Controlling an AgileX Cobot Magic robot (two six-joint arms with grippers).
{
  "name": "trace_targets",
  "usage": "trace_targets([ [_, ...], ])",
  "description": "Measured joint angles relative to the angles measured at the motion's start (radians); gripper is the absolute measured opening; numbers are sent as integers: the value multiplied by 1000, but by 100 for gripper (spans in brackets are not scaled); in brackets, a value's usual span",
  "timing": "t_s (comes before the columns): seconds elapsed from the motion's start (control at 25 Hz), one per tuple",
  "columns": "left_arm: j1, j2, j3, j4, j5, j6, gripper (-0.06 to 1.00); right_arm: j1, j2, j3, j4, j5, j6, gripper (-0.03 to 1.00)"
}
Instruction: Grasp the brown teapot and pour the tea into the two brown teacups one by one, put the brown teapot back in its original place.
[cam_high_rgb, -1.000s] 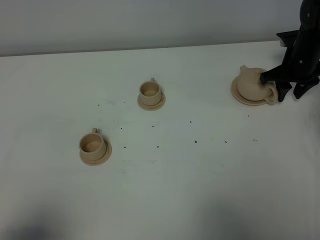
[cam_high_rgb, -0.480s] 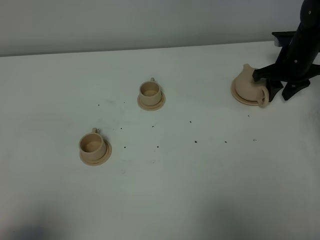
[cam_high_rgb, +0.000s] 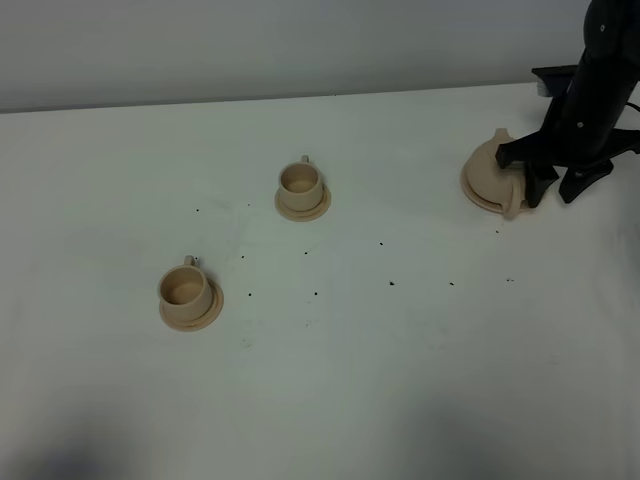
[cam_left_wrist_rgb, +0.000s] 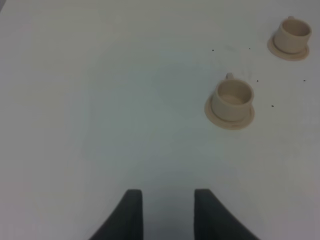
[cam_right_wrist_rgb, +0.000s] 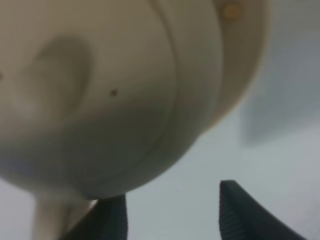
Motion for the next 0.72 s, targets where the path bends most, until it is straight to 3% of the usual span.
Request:
trace_targets([
  [0.2, 0, 0, 0, 0, 0, 0, 30, -1, -29, 0, -75, -4, 29, 44],
  [0.48, 0, 0, 0, 0, 0, 0, 30, -1, -158, 20, -57, -7, 51, 44],
  [0.72, 0, 0, 0, 0, 0, 0, 30, 13, -207, 33, 116, -6, 68, 44],
])
